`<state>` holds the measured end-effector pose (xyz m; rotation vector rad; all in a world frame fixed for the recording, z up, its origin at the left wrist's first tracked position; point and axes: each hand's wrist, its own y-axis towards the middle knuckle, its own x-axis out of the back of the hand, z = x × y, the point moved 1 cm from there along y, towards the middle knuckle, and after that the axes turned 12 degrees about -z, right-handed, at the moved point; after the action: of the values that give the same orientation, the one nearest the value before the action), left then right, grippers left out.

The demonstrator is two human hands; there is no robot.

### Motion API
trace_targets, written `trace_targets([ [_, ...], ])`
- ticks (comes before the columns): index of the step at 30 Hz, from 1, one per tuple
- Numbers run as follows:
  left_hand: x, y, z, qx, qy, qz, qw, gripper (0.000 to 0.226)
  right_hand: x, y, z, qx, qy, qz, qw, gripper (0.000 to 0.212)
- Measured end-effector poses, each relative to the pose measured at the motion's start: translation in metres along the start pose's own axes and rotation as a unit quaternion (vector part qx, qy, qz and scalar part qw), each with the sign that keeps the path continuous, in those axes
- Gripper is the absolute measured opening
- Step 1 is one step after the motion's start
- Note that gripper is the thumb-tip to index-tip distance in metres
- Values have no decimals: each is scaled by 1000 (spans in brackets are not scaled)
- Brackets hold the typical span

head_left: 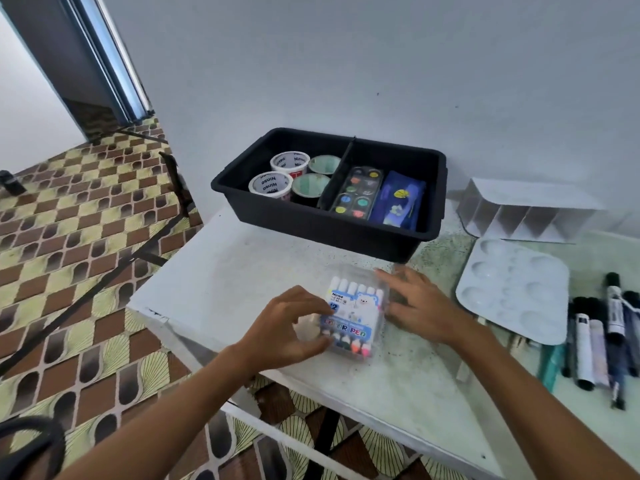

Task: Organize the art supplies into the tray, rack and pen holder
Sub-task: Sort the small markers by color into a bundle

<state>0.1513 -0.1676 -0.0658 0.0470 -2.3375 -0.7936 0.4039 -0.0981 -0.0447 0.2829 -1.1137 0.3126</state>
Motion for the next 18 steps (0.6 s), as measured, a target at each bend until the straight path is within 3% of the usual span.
trace_targets([
  [3,-6,-5,8,46,90,71,992,93,-4,-25,11,-7,43,50,998,114],
  [6,-11,-5,8,64,161,143,974,116,-16,-35,16,8,16,58,998,129],
  [8,-14,-4,4,71,155,143,975,118,-21,-37,17,4,33,37,999,132],
  [12,-14,-9,-6,75,97,59,991,109,-19,-48,22,-9,90,6,996,137],
  [18,-6,4,-32,-37,60,-65,995,94,14,-59,27,56,182,-73,979,128],
])
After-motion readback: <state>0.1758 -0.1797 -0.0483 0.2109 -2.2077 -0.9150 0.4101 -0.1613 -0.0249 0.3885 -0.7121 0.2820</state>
